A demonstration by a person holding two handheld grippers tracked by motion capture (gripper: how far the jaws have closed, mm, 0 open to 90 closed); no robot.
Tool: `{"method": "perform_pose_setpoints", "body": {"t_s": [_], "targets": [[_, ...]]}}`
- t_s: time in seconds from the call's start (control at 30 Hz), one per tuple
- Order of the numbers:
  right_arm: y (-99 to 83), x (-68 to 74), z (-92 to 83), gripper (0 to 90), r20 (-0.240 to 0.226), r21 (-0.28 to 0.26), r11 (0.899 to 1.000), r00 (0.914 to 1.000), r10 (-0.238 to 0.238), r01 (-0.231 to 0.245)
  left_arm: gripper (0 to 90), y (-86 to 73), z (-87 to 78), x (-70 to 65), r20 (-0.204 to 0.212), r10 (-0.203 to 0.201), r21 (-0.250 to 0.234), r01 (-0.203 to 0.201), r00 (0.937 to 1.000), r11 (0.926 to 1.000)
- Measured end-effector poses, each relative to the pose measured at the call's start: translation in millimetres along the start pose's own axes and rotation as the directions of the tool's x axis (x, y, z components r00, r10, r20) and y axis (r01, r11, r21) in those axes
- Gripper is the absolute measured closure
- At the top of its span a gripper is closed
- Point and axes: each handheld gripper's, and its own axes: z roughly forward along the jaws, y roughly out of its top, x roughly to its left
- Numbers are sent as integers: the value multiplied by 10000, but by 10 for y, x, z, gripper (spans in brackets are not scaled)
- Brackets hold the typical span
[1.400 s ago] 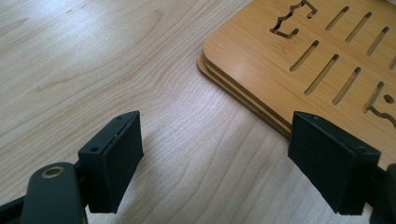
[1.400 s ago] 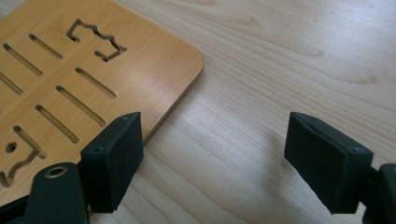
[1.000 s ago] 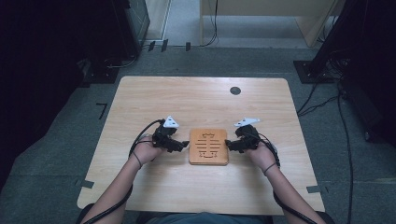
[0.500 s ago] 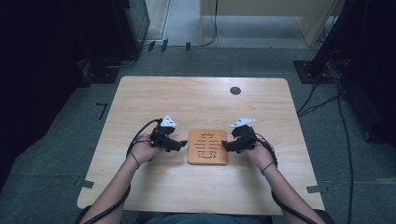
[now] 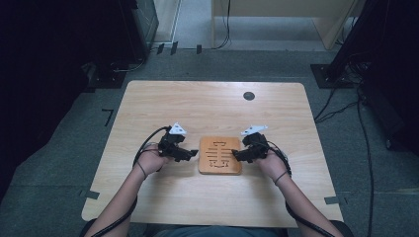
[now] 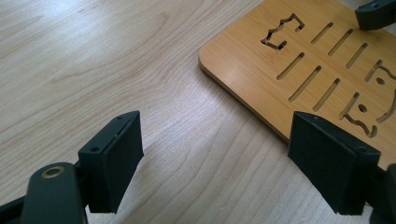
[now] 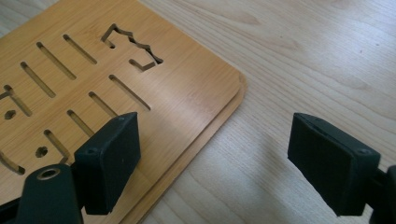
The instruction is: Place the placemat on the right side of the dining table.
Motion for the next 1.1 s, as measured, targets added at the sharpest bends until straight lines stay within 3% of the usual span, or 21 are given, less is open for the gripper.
{"method": "perform_pose_setpoints", "body": {"t_s": [0.3,0.73,1.1], "targets": [[41,6,47,141,62,-17,10000,10000,23,-23,172,1,16,-29,52,82,58,-83,10000,9999],[125,107,110,139,337,-92,9983,9978,-577,581,173,-5,-37,-26,92,-61,-6,61,9999,10000],[183,206,170,138,505,-182,9991,9980,-382,392,177,0,-35,-83,251,49,-35,-49,9997,10000]]}}
